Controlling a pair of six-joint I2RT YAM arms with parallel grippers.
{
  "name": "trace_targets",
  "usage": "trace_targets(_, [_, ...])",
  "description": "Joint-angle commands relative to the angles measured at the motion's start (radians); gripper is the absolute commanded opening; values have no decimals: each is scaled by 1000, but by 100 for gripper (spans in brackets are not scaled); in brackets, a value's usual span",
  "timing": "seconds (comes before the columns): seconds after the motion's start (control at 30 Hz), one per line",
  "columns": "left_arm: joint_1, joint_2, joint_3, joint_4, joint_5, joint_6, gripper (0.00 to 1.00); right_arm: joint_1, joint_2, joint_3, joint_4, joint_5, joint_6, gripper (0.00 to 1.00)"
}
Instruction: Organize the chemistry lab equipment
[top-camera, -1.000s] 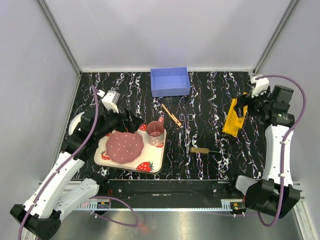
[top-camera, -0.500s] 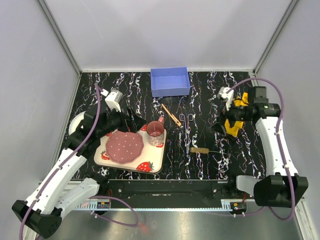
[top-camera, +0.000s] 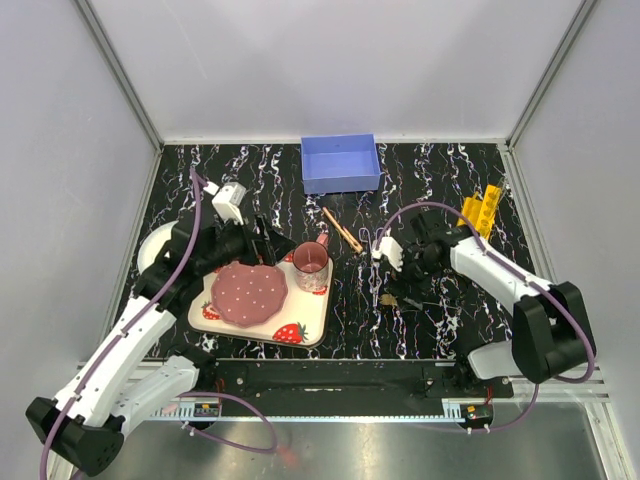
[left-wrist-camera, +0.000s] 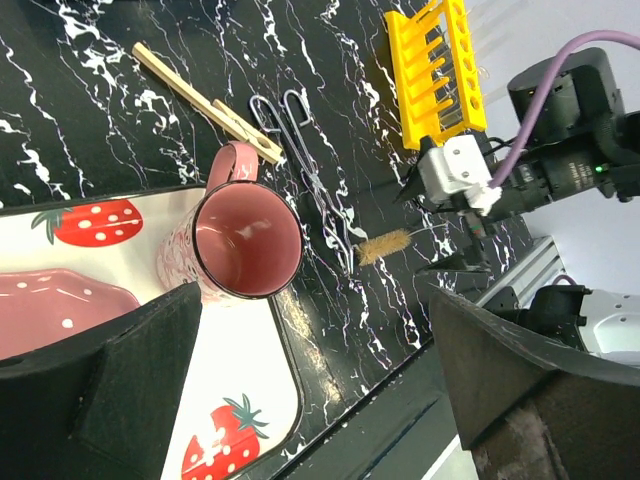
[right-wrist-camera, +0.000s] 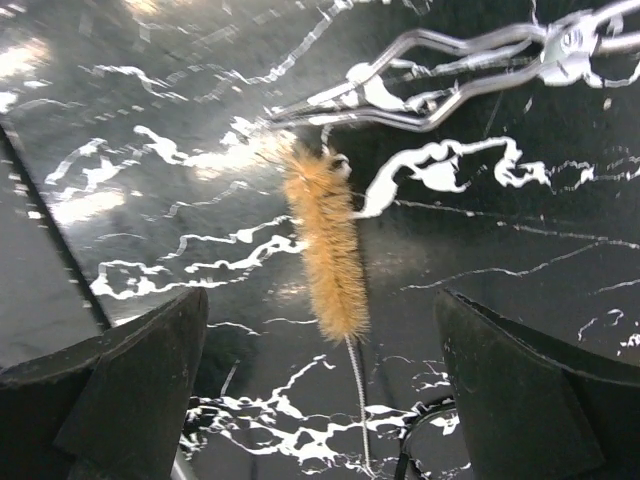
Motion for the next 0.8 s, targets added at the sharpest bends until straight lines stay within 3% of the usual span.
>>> trace_targets(0.0, [5,-2,-19,67,37,-35,99,24,25,-39,159,178,4,98])
trace_targets(0.37, [5,20,-47,107,67,-64,99,58,68,-125,219,205,17,72])
trace_targets(0.77, [5,17,-94,161,113,-104,99,59,22,-153,217,184,-24,29])
